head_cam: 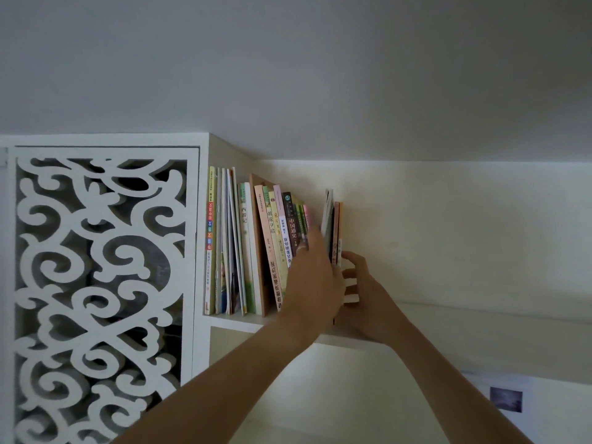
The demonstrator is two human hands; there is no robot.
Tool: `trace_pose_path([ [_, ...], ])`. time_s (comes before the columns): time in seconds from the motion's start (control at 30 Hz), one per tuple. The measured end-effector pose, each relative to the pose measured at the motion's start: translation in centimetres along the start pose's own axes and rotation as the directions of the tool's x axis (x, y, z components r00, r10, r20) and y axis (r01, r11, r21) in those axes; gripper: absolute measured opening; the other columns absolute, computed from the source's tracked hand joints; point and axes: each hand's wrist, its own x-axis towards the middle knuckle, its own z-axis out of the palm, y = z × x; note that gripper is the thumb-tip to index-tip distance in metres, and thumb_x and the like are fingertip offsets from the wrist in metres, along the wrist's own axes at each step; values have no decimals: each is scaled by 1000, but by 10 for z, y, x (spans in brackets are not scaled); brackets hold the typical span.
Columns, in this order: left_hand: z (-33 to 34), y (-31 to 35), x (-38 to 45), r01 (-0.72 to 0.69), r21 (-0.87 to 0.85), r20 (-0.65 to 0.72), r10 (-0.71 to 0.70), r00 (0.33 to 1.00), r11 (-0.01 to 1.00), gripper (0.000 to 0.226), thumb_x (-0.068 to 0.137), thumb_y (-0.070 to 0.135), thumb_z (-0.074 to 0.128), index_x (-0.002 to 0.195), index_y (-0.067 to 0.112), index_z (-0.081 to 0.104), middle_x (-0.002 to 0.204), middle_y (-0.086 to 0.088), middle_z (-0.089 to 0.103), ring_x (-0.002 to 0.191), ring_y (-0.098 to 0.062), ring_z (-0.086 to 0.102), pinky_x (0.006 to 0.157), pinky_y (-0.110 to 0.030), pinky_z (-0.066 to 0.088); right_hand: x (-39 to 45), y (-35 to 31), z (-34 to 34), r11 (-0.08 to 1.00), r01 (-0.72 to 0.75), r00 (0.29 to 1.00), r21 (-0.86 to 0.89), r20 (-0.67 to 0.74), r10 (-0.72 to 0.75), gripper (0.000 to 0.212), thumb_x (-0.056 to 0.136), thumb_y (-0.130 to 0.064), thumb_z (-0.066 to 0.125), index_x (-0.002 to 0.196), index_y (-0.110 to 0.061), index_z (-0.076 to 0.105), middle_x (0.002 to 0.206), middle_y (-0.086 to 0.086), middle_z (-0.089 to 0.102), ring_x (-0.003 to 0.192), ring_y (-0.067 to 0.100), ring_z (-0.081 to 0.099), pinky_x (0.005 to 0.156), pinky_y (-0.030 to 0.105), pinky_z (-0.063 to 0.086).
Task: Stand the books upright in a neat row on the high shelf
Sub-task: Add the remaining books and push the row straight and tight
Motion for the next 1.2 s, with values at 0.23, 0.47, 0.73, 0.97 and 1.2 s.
trace_pose_path([
  [0.23, -31, 21, 45, 1, -250, -188, -49, 981, 968, 22, 97, 23, 69, 107, 12, 52, 80, 8, 62, 66, -4, 65, 56, -16, 55, -1, -4, 0, 996, -17, 1000, -88, 8, 17, 98, 82, -25, 80, 152, -42, 14, 121, -20, 49, 100, 1, 63, 74, 19, 58],
  [0.47, 15, -25, 25, -102, 105, -52, 107, 993, 989, 64, 97, 9, 60, 155, 6, 34, 132, -15, 55, 115, -28, 59, 92, -37, 57, 0, -1, 1, 992, 45, 999, -118, 13, -44, 93, 82, -21, 75, 150, -49, 17, 129, -12, 59, 101, 10, 68, 84, 40, 62],
  [0.73, 25, -87, 14, -251, 628, -168, 444, 880, 737, 60, 104, 40, 46, 157, 13, 39, 152, -17, 39, 134, -33, 44, 105, -51, 47, 3, 5, 0, 999, -23, 994, 25, 106, 20, 90, 92, -18, 73, 153, -50, 15, 158, -7, 43, 140, 11, 48, 108, 32, 49],
  [0.97, 27, -100, 11, -327, 607, -105, 481, 870, 724, 66, 103, 43, 44, 160, 12, 30, 166, -13, 25, 152, -30, 31, 118, -56, 32, 4, 0, 4, 999, -19, 991, -29, 129, 23, 85, 92, -29, 72, 156, -45, 17, 148, -19, 49, 134, 3, 48, 107, 34, 49],
  [1.2, 24, -101, 7, -255, 516, -186, 398, 898, 817, 75, 104, 40, 52, 161, 4, 20, 170, -21, 7, 159, -34, 5, 123, -59, 24, 6, -8, 15, 975, -15, 1000, -224, -5, 15, 77, 95, -31, 69, 157, -32, 24, 144, -11, 56, 116, 15, 66, 91, 26, 57],
])
